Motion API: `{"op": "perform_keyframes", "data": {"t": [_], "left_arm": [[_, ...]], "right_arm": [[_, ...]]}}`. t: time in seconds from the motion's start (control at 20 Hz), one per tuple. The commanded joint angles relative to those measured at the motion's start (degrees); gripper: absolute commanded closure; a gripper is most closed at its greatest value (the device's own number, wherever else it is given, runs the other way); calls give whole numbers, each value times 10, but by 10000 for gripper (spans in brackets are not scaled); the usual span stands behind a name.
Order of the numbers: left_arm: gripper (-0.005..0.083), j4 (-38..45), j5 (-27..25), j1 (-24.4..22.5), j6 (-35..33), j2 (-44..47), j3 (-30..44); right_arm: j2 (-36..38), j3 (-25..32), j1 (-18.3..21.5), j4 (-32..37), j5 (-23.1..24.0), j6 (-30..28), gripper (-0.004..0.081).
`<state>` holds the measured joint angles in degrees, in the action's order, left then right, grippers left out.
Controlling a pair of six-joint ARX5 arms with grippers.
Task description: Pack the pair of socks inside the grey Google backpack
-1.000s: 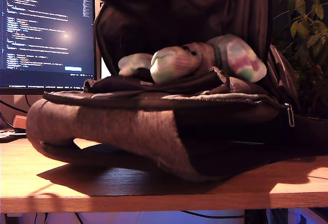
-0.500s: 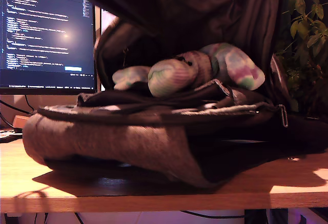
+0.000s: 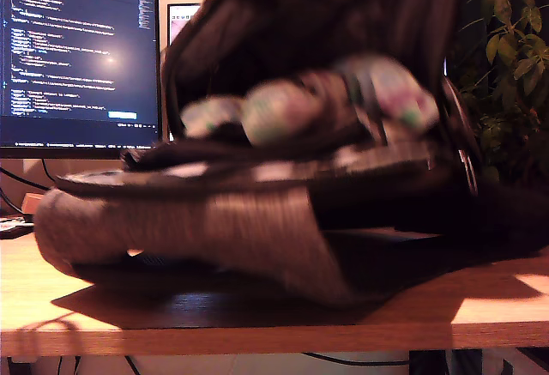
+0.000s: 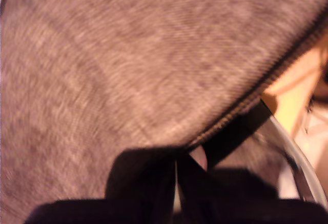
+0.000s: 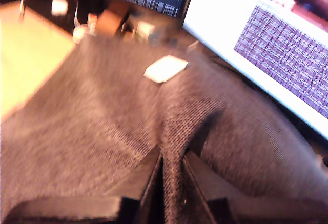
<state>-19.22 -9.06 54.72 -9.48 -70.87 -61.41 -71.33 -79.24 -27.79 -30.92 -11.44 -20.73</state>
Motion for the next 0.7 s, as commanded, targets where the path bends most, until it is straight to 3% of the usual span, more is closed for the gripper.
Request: {"op": "perform_keyframes", "data": {"t": [0.0, 0.3, 0.65], "left_arm": [[793, 15, 2, 8, 1, 13, -16], [793, -16, 2, 28, 0, 14, -16], [793, -36, 3, 47, -14, 19, -16]], "right_arm": [[6, -63, -7, 27, -13, 1, 783], [-77, -168, 2, 14, 5, 3, 783], [-115, -293, 11, -27, 13, 30, 783]]}}
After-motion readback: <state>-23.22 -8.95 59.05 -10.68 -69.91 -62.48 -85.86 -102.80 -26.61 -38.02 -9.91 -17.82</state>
